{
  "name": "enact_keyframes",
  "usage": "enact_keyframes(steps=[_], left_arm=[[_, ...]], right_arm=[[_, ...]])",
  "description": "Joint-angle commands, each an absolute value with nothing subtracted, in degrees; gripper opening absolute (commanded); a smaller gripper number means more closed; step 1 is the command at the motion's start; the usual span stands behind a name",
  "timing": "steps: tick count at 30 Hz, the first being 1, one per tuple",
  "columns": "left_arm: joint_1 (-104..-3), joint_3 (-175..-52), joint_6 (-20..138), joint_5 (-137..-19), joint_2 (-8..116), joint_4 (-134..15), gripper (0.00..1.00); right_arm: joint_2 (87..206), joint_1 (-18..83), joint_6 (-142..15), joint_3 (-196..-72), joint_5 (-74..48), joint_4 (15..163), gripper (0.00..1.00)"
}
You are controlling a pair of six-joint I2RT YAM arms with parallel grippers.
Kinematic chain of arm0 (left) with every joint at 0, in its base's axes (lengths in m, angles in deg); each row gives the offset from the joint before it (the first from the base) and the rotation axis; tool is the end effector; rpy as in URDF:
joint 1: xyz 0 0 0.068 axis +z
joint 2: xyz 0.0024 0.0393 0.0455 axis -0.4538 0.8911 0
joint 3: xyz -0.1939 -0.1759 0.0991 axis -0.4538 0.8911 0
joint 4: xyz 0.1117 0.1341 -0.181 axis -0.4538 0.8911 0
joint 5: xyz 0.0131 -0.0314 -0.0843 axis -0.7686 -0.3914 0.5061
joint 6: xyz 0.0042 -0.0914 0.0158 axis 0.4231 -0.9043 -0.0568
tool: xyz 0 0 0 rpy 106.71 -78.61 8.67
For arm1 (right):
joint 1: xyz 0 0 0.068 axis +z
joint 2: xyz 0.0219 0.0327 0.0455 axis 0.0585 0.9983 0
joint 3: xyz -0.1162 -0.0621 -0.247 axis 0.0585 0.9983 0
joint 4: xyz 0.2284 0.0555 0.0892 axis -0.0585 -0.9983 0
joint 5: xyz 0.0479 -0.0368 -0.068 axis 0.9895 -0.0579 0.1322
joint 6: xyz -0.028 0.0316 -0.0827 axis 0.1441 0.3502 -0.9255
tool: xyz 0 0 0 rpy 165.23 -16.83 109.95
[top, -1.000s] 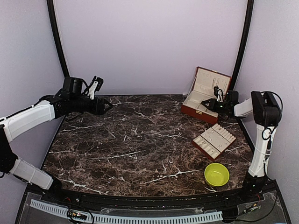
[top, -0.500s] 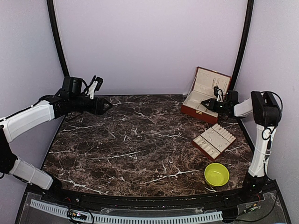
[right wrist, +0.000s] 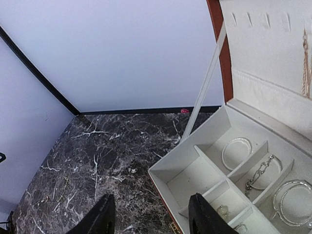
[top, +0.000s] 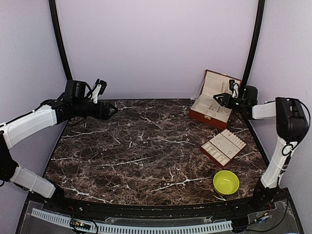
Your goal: Organize the mixed jewelry
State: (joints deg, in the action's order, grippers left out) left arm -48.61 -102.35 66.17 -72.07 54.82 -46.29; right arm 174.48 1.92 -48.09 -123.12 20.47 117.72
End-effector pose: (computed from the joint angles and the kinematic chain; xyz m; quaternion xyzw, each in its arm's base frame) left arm 0.3047 -0.1427 0.3037 0.1912 0.8249 -0.2191 0.4848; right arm 0.4507 0.0440 0.2126 -0.0553 0.7749 0.3795 0.5024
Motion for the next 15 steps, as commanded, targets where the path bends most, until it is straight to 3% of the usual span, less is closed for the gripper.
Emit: enact_keyframes(steps=[1,5,15], left_arm=[[-48.3,-102.3,66.9,-74.5,54.4,-46.0,0.79],[-48.3,-102.6,67.6,-75.2,55.5,-45.4,0.84],[-48.3,-102.0,66.5,-74.0,57.8,-45.8,0.87]], right_arm=[[166.2,3.0,-49.5,-117.9,18.6,118.5,0.57],[159.5,7.1,-51.4,-113.8,16.4,115.6,0.66],[143.0,16.3,-55.8,-106.1,7.0,108.6,0.69]])
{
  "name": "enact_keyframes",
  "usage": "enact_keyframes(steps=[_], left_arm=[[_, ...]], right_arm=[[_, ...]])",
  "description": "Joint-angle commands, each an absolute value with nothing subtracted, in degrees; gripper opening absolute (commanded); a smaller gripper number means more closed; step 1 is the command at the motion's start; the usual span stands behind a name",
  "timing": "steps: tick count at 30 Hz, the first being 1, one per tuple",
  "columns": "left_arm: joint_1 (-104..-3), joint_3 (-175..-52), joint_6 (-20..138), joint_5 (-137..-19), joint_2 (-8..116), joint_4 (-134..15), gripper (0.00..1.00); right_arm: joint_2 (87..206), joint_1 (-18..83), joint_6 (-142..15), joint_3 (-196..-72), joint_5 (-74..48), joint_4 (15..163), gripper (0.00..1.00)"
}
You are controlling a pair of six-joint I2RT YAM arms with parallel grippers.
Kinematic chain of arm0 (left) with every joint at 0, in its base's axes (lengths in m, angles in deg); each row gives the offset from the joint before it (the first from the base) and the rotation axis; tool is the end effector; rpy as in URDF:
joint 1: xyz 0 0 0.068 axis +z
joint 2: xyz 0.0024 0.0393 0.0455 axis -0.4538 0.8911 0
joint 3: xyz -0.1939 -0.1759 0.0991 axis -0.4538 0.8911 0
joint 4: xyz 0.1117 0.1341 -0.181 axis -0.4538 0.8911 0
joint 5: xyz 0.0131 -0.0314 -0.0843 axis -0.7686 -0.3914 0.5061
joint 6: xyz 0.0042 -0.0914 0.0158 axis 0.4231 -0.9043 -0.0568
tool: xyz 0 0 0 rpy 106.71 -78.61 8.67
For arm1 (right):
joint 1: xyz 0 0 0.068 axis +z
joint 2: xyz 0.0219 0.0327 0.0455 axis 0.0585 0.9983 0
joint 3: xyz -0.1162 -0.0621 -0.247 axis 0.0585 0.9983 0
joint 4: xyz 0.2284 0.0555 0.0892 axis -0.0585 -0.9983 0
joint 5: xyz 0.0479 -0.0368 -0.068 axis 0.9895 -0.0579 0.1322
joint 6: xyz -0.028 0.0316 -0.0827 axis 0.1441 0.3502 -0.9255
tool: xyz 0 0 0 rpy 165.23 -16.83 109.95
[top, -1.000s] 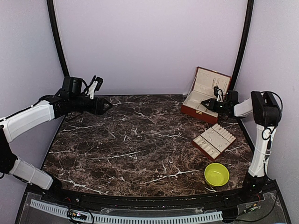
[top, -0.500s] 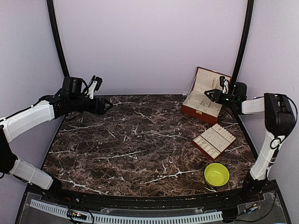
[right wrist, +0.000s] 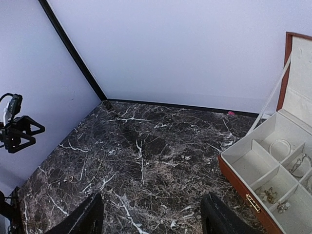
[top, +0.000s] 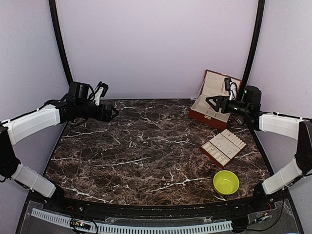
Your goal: Organize the mixed jewelry
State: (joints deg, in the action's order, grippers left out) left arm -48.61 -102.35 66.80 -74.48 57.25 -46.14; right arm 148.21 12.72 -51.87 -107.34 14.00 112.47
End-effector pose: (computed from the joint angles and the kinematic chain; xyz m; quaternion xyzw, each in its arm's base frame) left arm 0.3136 -0.1426 0.2894 0.1850 0.8392 -0.1963 0.4721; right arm 0.3411 0.1048 0.2764 -0.1329 0.7478 0.3708 0.5345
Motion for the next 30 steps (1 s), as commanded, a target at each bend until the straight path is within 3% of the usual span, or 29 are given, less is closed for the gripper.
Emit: enact_keyframes(steps=[1,7,15,25,30], left_arm=[[-48.3,-101.6,66.6,-74.0,58.1,-45.8,0.87],[-48.3,-100.4,65.6,-74.8,60.5,-44.1,0.85],[-48.3,-95.3,65.0,-77.2,61.5,-40.1,0.71],[-47.8,-96.2,67.3,-81.4,70.1,-36.1,0.48],[-47.7,-97.5,67.8,-81.7,72.9,-35.4,0.41]], right_arm=[[141.9,17.9,-57.3,-106.2,4.8,106.4,0.69],[137.1,24.1,-59.3,-104.6,-2.4,102.1,0.7],[137.6,27.6,-58.4,-101.8,-5.6,104.5,0.69],[141.2,30.1,-56.0,-100.9,-6.1,108.6,0.68],[142.0,30.4,-55.1,-99.9,-5.7,110.5,0.68]])
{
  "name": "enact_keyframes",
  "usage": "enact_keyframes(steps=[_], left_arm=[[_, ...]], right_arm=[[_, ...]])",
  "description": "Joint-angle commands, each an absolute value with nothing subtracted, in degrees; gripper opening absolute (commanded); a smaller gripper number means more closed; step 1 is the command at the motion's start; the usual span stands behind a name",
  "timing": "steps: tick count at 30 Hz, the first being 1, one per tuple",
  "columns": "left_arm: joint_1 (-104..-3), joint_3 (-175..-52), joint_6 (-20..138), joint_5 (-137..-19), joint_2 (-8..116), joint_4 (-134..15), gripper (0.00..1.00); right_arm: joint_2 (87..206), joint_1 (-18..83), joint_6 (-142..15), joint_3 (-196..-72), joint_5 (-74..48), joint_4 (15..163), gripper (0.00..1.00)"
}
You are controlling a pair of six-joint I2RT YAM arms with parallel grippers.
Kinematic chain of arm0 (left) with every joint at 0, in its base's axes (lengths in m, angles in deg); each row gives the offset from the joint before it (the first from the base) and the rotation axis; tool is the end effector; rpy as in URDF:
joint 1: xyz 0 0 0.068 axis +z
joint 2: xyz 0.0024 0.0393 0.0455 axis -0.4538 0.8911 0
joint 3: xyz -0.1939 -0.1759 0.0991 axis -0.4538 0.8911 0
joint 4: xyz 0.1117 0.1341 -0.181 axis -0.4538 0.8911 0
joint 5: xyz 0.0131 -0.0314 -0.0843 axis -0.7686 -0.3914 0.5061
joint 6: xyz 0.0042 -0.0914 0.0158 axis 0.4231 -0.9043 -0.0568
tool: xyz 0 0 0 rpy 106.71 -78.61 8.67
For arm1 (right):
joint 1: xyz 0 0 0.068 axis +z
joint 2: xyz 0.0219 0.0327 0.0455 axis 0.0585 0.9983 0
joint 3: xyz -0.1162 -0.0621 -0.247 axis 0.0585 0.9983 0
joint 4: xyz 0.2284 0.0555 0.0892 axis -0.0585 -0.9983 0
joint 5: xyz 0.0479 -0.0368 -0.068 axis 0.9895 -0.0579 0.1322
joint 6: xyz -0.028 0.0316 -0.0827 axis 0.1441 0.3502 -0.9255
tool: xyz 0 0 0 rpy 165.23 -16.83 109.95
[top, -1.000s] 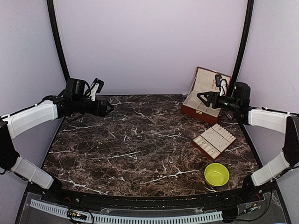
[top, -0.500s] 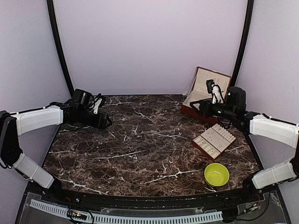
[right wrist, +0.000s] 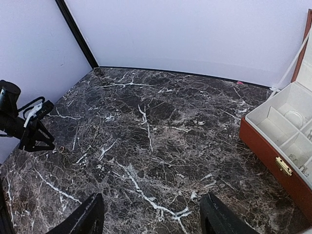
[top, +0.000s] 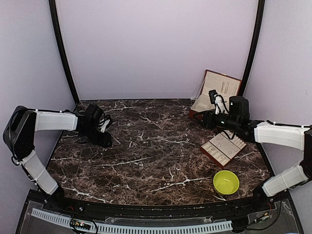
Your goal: Organize the mixed jewelry
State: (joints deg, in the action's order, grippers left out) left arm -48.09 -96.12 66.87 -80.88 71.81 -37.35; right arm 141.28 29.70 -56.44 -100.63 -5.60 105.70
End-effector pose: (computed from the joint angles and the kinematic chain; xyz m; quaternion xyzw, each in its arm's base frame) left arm 0.3120 -0.1287 0.1511 0.1588 0.9489 -0.1014 0.2533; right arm 0.2853 0.1660 0.2517 -0.1656 0.7851 0.3030 0.5142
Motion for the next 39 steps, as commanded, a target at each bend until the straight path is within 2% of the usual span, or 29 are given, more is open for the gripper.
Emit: enact_keyframes(steps=[1,20,39], left_arm=[[-47.7,-97.9,67.9,-81.5,73.3,-35.3,0.39],[-47.8,-100.1,69.3,-82.5,77.5,-35.5,0.21],[-47.8,-101.3,69.8,-83.4,79.2,-35.4,0.19]], right_arm=[[142.3,30.4,-55.0,-99.9,-5.6,110.5,0.68],[144.5,30.5,-54.6,-100.4,-5.2,111.5,0.68],[145.0,30.5,-53.7,-100.3,-5.0,112.4,0.67]])
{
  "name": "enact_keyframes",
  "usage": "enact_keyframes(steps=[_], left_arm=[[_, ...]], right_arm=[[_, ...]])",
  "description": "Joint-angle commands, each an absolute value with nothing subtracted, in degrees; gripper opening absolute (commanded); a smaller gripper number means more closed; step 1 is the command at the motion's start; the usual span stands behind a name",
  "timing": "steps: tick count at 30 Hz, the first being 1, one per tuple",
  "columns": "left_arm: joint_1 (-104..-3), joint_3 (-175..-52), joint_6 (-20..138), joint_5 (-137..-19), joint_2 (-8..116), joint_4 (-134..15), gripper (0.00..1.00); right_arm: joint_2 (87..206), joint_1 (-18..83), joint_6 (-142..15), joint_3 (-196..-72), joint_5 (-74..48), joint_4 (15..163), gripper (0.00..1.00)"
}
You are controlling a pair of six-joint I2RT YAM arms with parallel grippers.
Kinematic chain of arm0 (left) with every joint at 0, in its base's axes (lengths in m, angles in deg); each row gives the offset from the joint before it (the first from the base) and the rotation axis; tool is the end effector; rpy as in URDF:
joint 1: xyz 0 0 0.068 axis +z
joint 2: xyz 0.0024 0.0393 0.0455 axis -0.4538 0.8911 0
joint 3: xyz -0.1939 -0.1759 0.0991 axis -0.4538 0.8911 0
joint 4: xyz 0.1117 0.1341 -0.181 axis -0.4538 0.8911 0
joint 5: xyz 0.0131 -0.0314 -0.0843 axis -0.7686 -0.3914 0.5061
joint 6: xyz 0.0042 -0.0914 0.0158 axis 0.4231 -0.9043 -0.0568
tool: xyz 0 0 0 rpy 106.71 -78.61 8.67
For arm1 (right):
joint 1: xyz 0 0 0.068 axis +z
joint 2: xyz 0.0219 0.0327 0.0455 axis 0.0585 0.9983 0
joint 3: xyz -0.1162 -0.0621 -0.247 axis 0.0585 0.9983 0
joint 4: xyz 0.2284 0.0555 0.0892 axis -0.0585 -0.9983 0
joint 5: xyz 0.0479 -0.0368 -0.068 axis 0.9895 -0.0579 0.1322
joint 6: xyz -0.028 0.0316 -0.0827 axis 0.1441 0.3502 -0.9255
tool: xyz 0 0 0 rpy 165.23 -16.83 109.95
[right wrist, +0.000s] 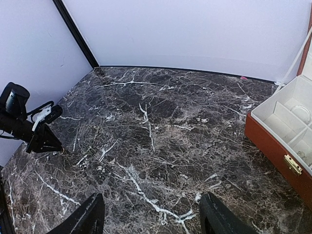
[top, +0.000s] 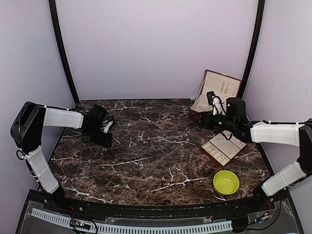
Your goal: Organize the mixed jewelry
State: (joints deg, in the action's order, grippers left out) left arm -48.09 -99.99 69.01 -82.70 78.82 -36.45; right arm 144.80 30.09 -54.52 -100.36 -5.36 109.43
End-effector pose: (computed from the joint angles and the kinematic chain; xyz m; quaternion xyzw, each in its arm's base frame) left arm 0.3294 -0.1326 0.1297 0.1729 0.9560 -0.0753 0.2248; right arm 0.2933 0.1729 0.2403 -0.1563 0.7872 0.3147 0.5068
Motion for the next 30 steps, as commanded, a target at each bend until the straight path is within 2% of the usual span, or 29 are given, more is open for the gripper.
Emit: enact_keyframes(steps=[1,20,30], left_arm=[[-47.8,-101.3,69.8,-83.4,79.2,-35.4,0.19],[-47.8,-101.5,69.8,-83.9,81.0,-34.9,0.08],[-48.1,-101.3,69.7,-83.4,80.6,-34.5,0.08]], right_arm=[[145.1,30.5,-53.6,-100.3,-5.0,112.5,0.67],[145.1,30.5,-53.1,-99.6,-5.3,113.3,0.68],[144.6,30.5,-53.2,-99.3,-6.1,113.2,0.67]])
